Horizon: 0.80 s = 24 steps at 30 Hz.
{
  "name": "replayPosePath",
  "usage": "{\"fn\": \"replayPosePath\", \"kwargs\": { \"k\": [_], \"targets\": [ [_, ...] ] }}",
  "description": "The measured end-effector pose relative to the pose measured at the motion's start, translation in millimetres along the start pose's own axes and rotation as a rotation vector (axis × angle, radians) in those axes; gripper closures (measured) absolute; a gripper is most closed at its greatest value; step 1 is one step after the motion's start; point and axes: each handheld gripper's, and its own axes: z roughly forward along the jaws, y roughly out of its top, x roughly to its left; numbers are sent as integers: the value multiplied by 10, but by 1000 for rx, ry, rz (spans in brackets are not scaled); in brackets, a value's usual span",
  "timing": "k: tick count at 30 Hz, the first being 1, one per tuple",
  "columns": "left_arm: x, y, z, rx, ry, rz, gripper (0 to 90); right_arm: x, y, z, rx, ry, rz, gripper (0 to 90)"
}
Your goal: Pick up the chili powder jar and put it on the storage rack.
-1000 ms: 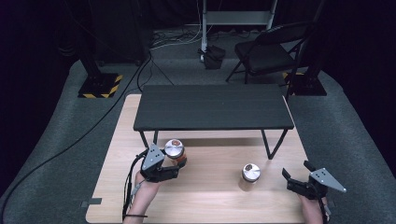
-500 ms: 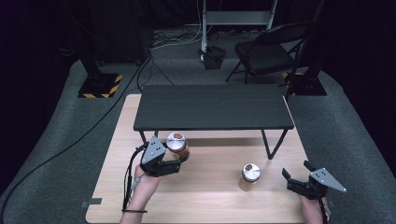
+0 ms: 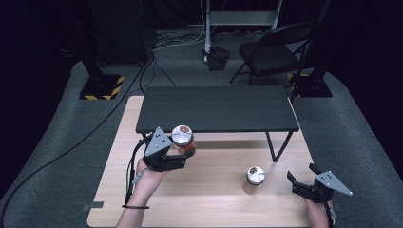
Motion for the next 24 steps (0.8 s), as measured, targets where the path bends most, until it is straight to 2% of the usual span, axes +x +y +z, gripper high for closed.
{"fn": "replayPosePath", "kwargs": {
  "k": [5,14,18,24],
  "targets": [
    [-19,153,20,1,-7,10,313,-1,-1,-1,0,0,1,40],
    [-22,302,33,-11,-12,18,312,-3,-1,0,0,1,2,40],
    [-1,392,56,-15,-7,8,312,-3,0,0,0,1,0,40],
    [-10,460,99,-27,22,-1,313,-3,4,2,2,2,-1,40]
  ]
}}
